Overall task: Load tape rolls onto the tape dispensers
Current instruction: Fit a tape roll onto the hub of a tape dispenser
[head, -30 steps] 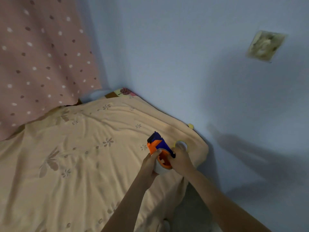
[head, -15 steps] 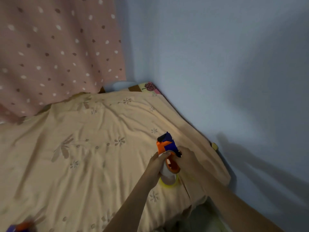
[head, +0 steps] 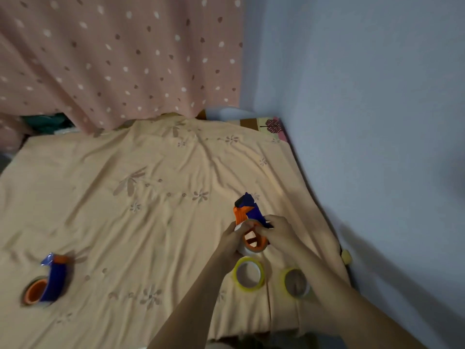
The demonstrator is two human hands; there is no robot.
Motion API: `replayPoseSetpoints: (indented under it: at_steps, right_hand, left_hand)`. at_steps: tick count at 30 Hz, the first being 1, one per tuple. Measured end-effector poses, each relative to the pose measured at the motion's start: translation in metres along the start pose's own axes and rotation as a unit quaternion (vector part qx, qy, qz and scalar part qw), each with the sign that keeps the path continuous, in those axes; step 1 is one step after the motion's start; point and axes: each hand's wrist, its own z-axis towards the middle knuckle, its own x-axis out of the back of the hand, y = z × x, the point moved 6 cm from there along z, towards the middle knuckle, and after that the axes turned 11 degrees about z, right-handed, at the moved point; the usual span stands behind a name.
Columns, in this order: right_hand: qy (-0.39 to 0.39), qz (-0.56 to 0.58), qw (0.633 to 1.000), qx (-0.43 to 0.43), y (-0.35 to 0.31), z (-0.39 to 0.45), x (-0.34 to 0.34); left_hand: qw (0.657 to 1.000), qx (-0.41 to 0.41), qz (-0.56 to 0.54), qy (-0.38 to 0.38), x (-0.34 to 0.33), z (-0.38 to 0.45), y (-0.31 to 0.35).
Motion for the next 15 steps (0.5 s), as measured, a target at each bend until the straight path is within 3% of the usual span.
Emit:
replayPoseSetpoints:
  at_steps: [4, 10, 15]
  right_hand:
    - [-0.041, 0.048, 0.998, 0.008, 0.002, 0.007, -0.006]
    - [-0.127, 0.204, 0.964, -0.117, 0.006, 0.009, -0.02]
    - [-0.138, 0.23, 0.956, -0.115, 0.001, 0.009, -0.023]
  left_hand:
    - [1.0, 0.0, 0.005, 0.005, 0.011, 0.001, -0.003]
    - [1.0, -0.006, 0.004, -0.024, 0.024, -0.005, 0.005]
    - [0.999, -0.016, 0.022, -0.018, 0.035, -0.004, 0.008]
